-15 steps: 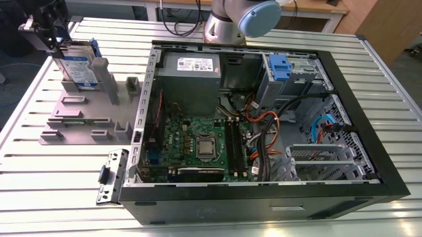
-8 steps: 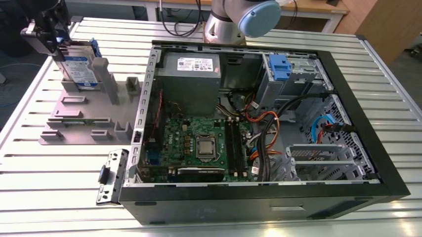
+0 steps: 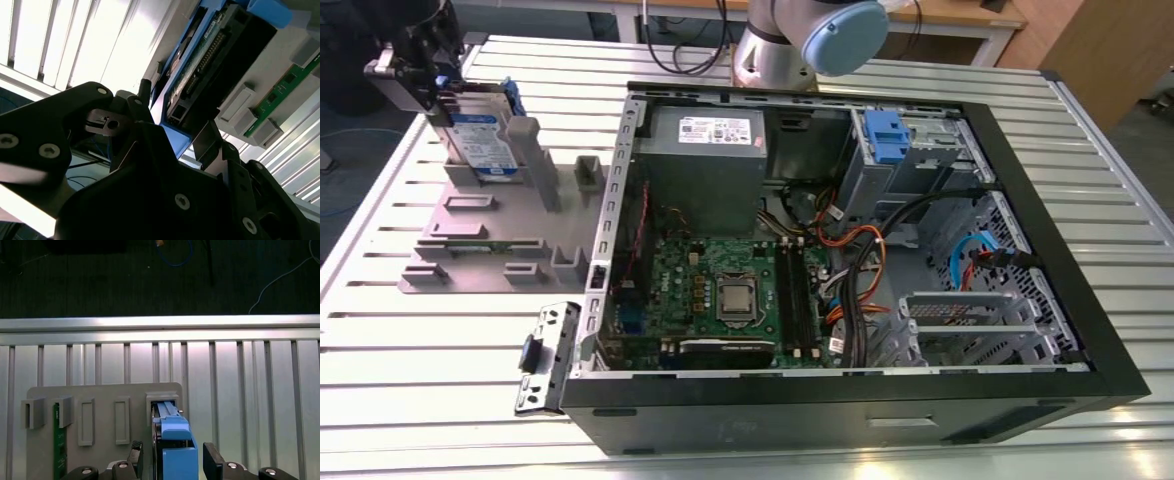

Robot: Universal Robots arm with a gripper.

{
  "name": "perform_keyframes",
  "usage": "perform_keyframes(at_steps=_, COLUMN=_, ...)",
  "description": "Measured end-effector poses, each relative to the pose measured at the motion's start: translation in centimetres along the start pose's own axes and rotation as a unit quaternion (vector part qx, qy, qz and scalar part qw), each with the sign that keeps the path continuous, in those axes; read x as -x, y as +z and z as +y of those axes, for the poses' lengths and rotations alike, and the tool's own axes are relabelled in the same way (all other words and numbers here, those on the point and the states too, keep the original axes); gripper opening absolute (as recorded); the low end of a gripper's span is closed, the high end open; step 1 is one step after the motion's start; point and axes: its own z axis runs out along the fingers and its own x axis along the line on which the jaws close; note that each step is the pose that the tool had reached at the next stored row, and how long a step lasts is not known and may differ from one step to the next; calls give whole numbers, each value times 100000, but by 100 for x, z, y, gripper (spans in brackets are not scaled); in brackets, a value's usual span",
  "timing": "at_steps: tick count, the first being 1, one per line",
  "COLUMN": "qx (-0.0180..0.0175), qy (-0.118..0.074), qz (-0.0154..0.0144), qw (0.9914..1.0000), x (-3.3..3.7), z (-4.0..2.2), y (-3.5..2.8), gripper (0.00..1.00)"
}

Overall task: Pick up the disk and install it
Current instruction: 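Pick up the disk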

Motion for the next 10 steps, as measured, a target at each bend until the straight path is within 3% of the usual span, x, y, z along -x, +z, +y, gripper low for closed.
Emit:
perform_keyframes(at_steps=6, qx=-8, qy=0, qz=-26, qw=100000, x=0, z=0, y=1, gripper=58)
perform_keyframes(at_steps=8, qx=-11, qy=1, qz=-32, qw=100000, x=0, z=0, y=1, gripper=45)
perform_keyframes(at_steps=10, qx=-4, qy=-1, qz=-36, qw=100000, x=0, z=0, y=1, gripper=39)
